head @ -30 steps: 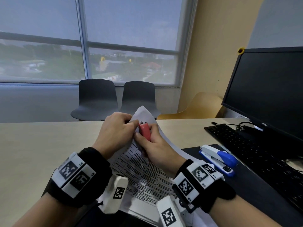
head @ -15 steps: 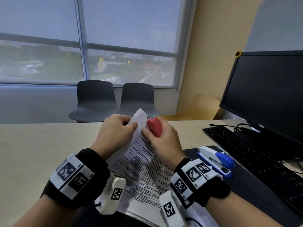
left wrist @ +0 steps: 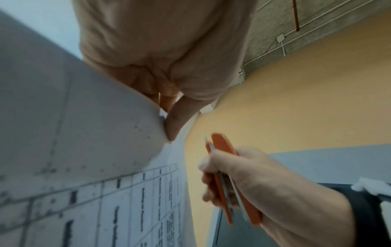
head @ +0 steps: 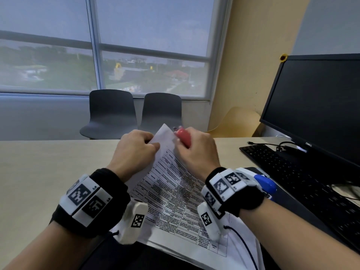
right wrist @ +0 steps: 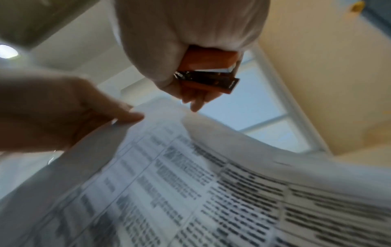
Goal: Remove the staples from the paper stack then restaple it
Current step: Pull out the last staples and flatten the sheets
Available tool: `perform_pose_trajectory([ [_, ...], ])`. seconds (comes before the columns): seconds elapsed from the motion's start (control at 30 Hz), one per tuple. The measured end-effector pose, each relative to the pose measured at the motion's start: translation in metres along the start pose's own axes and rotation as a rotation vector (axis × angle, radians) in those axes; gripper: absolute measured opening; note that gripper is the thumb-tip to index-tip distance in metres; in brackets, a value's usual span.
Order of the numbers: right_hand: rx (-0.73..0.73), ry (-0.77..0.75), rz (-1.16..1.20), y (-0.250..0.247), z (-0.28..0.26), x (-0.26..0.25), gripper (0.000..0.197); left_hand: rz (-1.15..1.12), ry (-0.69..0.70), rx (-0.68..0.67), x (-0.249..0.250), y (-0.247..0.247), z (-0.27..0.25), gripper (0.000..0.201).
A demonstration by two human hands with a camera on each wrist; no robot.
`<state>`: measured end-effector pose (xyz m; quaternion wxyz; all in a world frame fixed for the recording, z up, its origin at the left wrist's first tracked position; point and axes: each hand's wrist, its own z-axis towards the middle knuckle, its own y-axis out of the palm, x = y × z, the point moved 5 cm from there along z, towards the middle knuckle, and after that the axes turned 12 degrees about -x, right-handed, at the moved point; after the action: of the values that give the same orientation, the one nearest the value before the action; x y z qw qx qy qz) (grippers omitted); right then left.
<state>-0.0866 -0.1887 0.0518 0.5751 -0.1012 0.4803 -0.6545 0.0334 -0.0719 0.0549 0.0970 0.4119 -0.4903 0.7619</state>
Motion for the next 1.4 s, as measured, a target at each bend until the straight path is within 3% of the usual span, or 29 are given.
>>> perform_pose_trajectory([
  [0.07,-0.058,0.152,-0.026,-0.006,0.003,0.027,0.021,0.0,-0.045,0.037,-0.006,-0.007,0.0,0.021],
  [0.2,-0.451,0.376,-0.301,-0.01,0.0,0.084,0.007,-0.13,-0.117,0.021,-0.015,-0.011,0.002,0.012],
  [0.3,-0.655,0.476,-0.376,-0.009,-0.009,0.107,0.02,-0.214,-0.134,-0.081,-0.016,0.0,0.003,0.017],
  [0.4,-0.759,0.495,-0.332,-0.008,-0.016,0.112,0.023,-0.162,-0.108,-0.123,-0.014,0.006,0.002,0.013],
  [0.5,-0.713,0.412,-0.264,-0.01,-0.017,0.11,0.011,-0.162,-0.062,-0.069,-0.009,0.002,0.001,0.013],
  [0.67,-0.716,0.385,0.226,-0.015,-0.022,0.1,0.028,-0.377,-0.057,-0.023,-0.011,-0.015,0.001,0.012],
  [0.77,-0.713,0.346,0.366,-0.023,-0.025,0.086,0.024,-0.569,-0.045,-0.028,-0.012,-0.03,-0.001,0.013],
  [0.83,-0.667,0.29,0.412,-0.028,-0.024,0.078,0.024,-0.572,0.0,0.049,-0.014,-0.041,-0.003,0.012],
  [1.03,-0.488,0.065,0.098,-0.046,-0.01,0.049,0.028,-0.112,0.107,0.341,-0.015,-0.072,-0.013,0.01],
  [1.13,-0.424,0.034,-0.106,-0.053,-0.005,0.034,0.032,-0.01,0.179,0.385,-0.005,-0.081,-0.025,0.014],
  [1.27,-0.386,-0.028,-0.207,-0.063,0.0,0.008,0.03,0.056,0.31,0.449,0.015,-0.095,-0.047,0.017],
  [1.4,-0.378,-0.072,-0.276,-0.084,0.009,-0.013,0.029,0.125,0.285,0.458,0.025,-0.114,-0.06,0.014],
])
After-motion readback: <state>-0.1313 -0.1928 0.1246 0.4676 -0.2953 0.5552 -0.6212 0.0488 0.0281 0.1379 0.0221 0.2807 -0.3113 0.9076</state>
